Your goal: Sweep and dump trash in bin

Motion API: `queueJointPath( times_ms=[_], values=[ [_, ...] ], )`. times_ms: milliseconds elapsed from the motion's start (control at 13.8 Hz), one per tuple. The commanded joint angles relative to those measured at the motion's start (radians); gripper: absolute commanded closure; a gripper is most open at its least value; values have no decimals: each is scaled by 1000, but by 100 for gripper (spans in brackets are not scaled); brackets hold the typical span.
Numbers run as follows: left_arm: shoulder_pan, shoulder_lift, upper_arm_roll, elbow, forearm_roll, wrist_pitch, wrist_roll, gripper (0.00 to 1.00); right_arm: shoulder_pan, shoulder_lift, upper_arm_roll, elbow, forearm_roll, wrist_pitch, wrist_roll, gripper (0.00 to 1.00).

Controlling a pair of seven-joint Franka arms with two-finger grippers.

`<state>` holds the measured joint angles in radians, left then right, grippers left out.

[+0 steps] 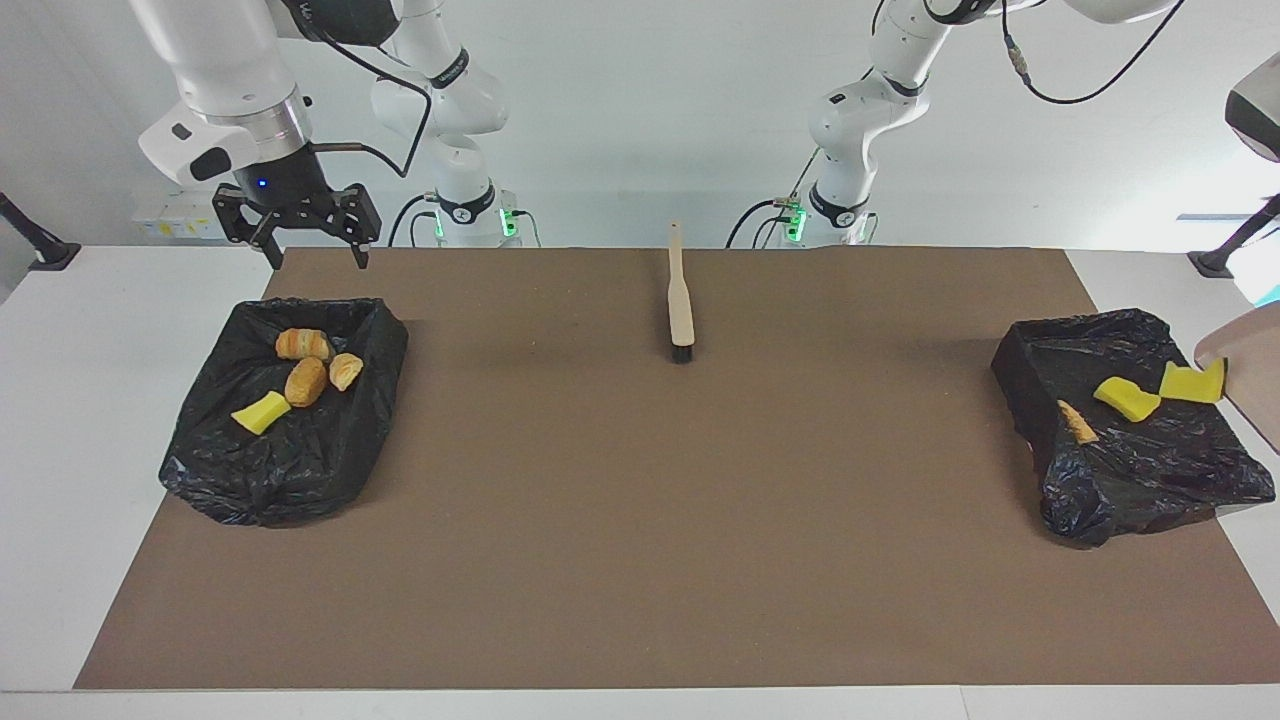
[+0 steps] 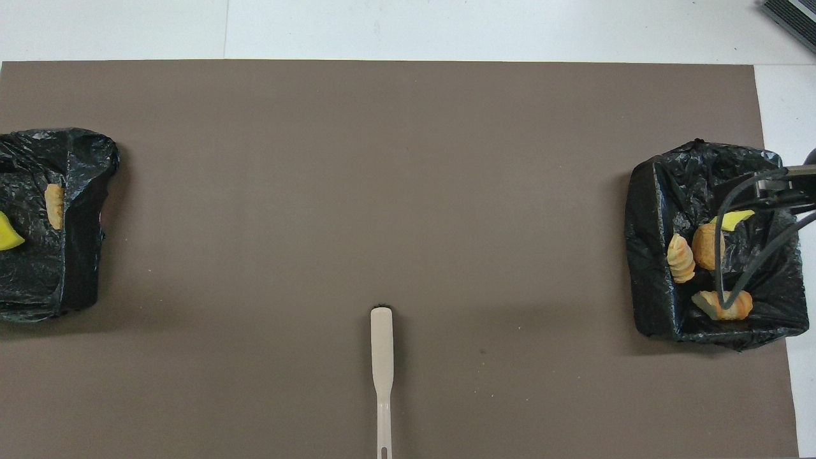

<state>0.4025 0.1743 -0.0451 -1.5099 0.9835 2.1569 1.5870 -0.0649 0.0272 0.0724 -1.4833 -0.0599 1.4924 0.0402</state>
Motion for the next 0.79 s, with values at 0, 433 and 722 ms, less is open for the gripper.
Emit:
queueJointPath(
  times_ms=[0, 433, 722],
  values=[
    [-2, -32, 4, -33, 24, -6, -22, 100, -12, -56, 7, -75, 20, 9, 40, 0],
    [-40, -33, -2, -43, -207, -141, -19, 100, -15, -99, 6, -143, 20, 26, 38, 0],
    [-100, -41, -2, -44, -423, -288, -30, 100, -16, -73, -2, -92, 22, -21, 36, 0]
  ],
)
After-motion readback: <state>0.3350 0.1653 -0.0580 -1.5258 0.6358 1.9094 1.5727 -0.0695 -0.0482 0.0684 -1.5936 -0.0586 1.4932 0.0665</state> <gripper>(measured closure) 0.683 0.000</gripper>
